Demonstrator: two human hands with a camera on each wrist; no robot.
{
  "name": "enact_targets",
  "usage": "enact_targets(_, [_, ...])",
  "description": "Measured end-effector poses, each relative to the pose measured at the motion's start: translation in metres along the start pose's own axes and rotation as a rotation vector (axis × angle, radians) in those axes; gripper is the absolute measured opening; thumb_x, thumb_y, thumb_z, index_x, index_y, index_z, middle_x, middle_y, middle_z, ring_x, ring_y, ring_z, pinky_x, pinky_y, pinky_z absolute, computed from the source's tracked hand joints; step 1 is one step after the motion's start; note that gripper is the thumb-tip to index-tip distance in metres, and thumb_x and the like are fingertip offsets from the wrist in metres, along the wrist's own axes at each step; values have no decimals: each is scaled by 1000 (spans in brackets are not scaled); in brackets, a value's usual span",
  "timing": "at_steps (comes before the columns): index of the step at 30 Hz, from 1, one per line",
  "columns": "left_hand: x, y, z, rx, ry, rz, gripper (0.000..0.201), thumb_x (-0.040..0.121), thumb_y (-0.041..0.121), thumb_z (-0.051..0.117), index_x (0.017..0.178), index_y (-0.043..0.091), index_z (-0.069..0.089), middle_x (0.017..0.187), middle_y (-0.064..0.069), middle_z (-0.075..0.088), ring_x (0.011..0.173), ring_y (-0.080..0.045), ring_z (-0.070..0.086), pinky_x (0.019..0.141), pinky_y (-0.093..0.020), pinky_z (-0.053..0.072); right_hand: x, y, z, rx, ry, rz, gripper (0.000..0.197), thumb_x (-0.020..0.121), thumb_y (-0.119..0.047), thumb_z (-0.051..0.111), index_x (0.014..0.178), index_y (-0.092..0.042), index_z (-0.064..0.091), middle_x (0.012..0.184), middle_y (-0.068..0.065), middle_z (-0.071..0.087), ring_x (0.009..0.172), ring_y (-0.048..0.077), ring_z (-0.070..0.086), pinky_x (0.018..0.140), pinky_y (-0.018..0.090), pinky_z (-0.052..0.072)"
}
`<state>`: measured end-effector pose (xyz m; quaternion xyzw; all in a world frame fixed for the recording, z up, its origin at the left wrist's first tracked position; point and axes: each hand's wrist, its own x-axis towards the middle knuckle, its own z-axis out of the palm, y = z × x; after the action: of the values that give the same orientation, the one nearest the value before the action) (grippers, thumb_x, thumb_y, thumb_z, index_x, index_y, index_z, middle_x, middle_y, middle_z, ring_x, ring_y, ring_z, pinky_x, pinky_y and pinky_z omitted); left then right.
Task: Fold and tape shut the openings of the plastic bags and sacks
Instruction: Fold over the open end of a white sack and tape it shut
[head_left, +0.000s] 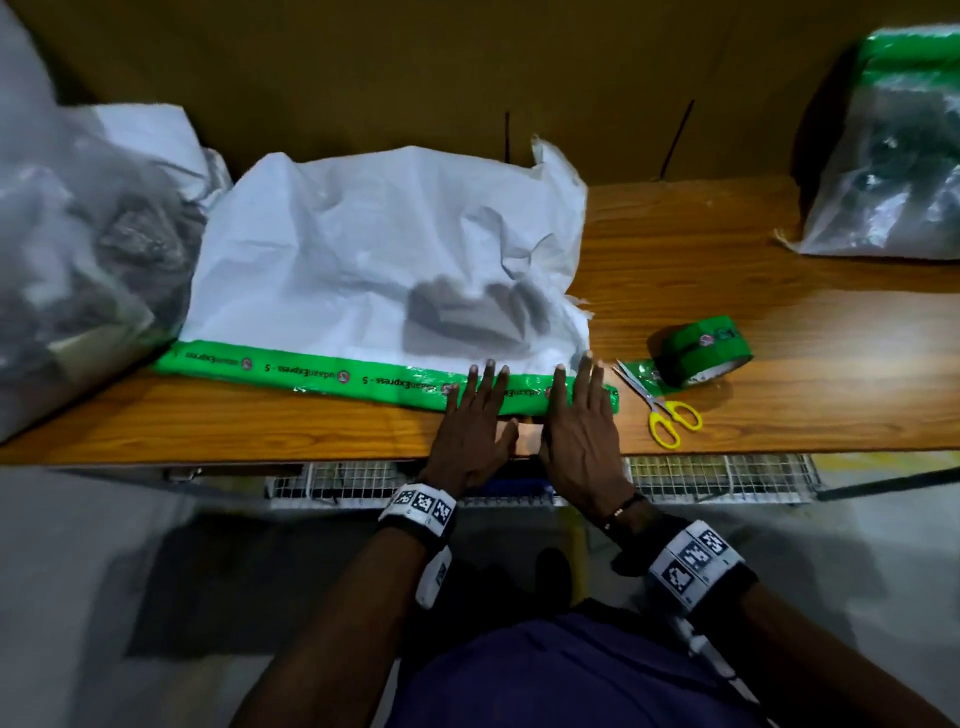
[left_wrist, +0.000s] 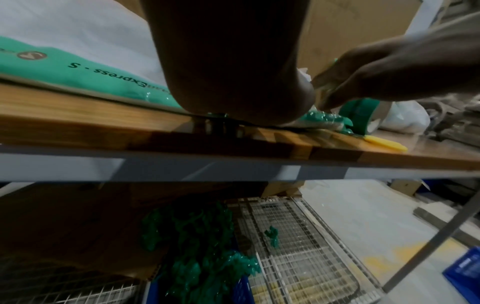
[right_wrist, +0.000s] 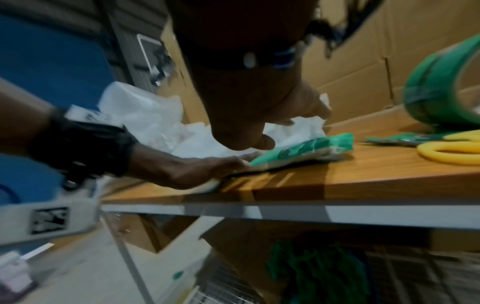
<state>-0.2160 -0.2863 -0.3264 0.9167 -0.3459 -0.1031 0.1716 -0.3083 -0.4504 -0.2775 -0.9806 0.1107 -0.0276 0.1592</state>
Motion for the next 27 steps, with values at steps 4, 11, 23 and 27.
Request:
enact_targets(4, [0,-8,-7,-36,-33,24,78,97,45,27,168,21,4,175,0,-5,161,-21,-8,128,-57,8,6,-3,16,58,-47,-228,64,97,-16,54,154,8,39,163,29,33,154,45,29,118,61,39])
enact_targets(11, [-2,-45,-19,116,-78,226,78,102,46,38,168,18,8,175,1,1,162,-17,-1,130,-44,11,6,11,46,5,-38,-222,68,110,-46,31,159,0,36,169,19,29,159,34,23,125,52,30])
enact_targets(23, [-24,-197,-90,228,-140,491,78,102,50,48,167,18,18,174,0,14,160,-16,16,127,-42,17,-2,-2,50,-149,25,-170,76,109,-52,37,164,-2,25,174,14,16,162,26,9,129,48,22])
enact_targets(27, [-30,-222,-102,202,-203,477,75,104,55,35,167,20,15,174,3,9,160,-15,11,130,-45,15,0,-29,56,-113,117,-79,73,108,-49,35,159,4,34,170,19,26,159,33,21,125,55,28])
